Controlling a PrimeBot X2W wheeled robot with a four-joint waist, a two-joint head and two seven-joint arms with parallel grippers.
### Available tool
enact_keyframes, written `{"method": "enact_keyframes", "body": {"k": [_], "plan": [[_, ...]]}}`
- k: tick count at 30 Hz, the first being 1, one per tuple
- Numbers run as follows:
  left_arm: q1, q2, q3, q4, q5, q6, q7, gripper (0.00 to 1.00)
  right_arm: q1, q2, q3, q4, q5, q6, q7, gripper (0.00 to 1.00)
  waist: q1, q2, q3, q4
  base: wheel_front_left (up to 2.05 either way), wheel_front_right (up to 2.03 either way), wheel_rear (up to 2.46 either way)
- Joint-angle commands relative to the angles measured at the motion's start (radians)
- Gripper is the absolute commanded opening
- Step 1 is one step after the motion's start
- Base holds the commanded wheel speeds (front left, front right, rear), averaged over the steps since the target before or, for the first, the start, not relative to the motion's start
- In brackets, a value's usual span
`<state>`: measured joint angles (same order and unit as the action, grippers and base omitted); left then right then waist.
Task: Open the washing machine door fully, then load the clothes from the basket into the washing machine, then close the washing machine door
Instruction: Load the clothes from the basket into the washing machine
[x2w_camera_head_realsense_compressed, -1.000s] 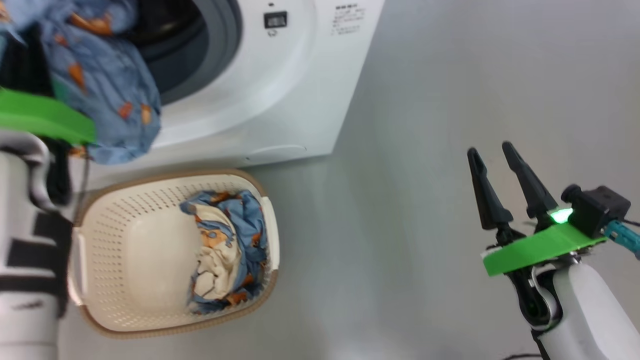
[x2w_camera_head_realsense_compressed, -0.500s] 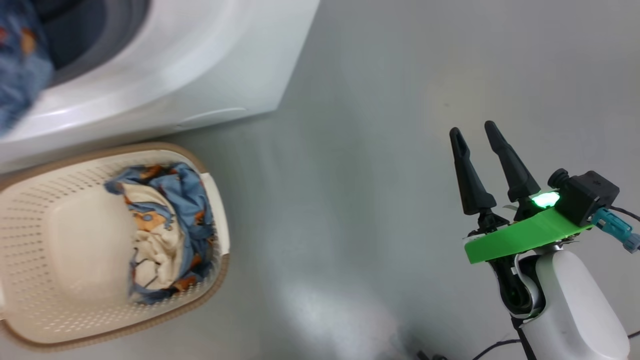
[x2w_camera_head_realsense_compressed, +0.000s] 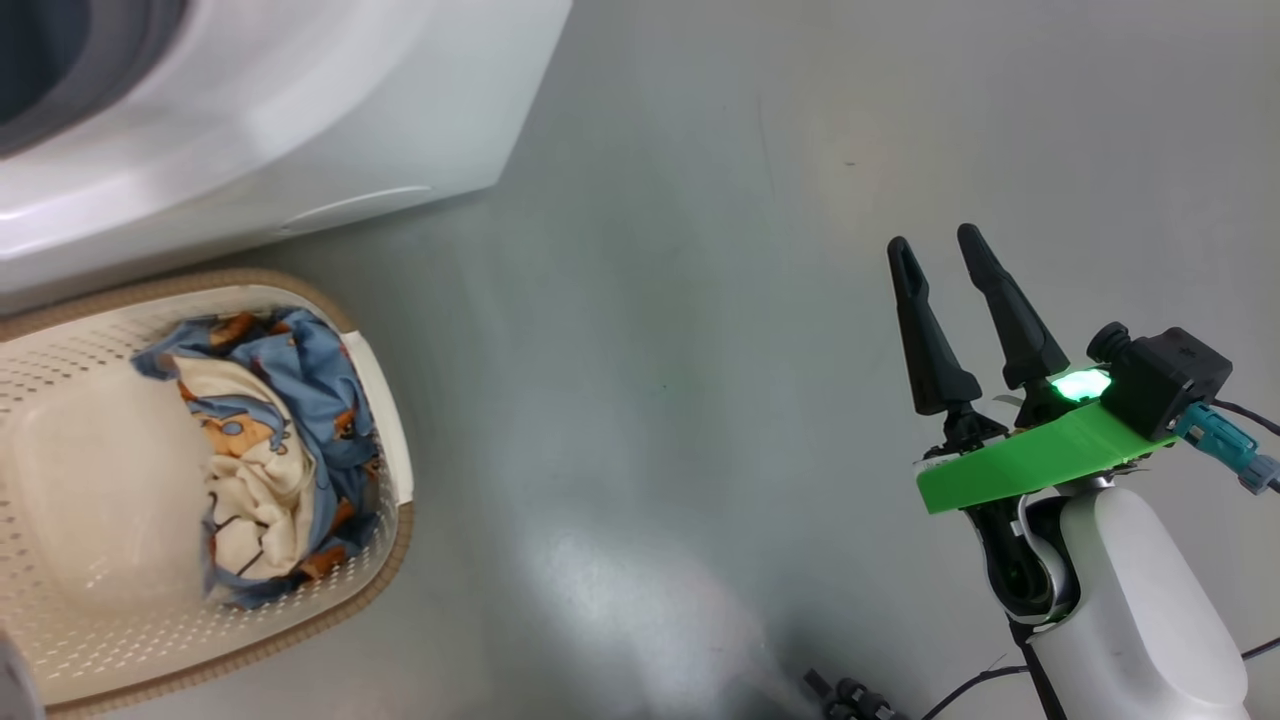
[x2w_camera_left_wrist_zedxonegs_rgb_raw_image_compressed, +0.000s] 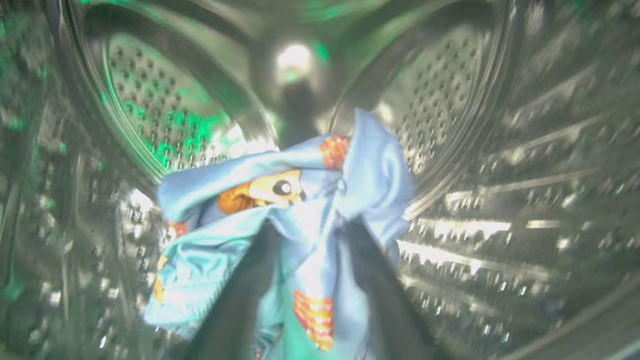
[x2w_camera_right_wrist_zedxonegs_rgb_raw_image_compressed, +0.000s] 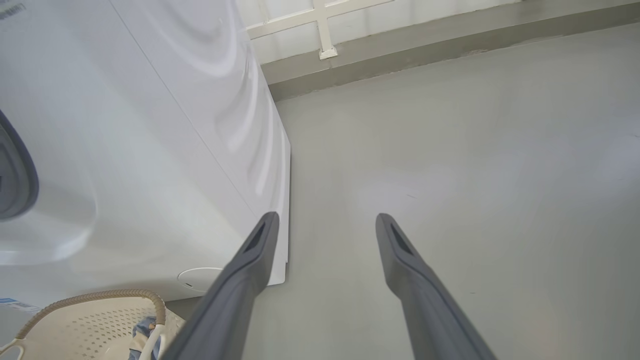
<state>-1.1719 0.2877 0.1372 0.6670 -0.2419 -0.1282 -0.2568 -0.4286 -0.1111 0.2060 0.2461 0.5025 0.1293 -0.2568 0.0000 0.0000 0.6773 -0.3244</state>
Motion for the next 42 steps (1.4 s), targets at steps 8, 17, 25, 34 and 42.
{"method": "enact_keyframes", "body": {"k": [8, 17, 25, 34, 42], "plan": [[-0.022, 0.027, -0.032, 0.21, 0.012, -0.002, -0.005, 1.0, 0.015, -0.021, 0.029, -0.004, -0.007, 0.001, -0.005, 1.0, 0.0, 0.0, -0.053, 0.047, 0.0, 0.0, 0.0], [0.047, 0.026, -0.072, 0.217, -0.038, -0.002, -0.005, 1.0, 0.014, -0.033, 0.033, 0.008, -0.001, 0.001, -0.005, 1.0, 0.0, 0.0, -0.118, 0.077, 0.0, 0.0, 0.0], [0.225, 0.002, -0.085, 0.08, -0.071, -0.002, -0.005, 1.0, 0.031, -0.039, 0.023, 0.015, 0.002, 0.001, -0.005, 1.0, 0.0, 0.0, -0.202, 0.113, 0.0, 0.0, 0.0], [0.42, -0.036, -0.072, -0.071, -0.065, -0.002, -0.005, 1.0, 0.067, -0.051, 0.019, 0.032, 0.008, 0.001, -0.005, 1.0, 0.0, 0.0, -0.319, 0.16, 0.0, 0.0, 0.0], [0.591, -0.083, -0.062, -0.183, -0.062, -0.002, -0.005, 1.0, 0.108, -0.064, 0.017, 0.049, 0.015, 0.001, -0.005, 1.0, 0.0, 0.0, -0.426, 0.199, 0.0, 0.0, 0.0]]}}
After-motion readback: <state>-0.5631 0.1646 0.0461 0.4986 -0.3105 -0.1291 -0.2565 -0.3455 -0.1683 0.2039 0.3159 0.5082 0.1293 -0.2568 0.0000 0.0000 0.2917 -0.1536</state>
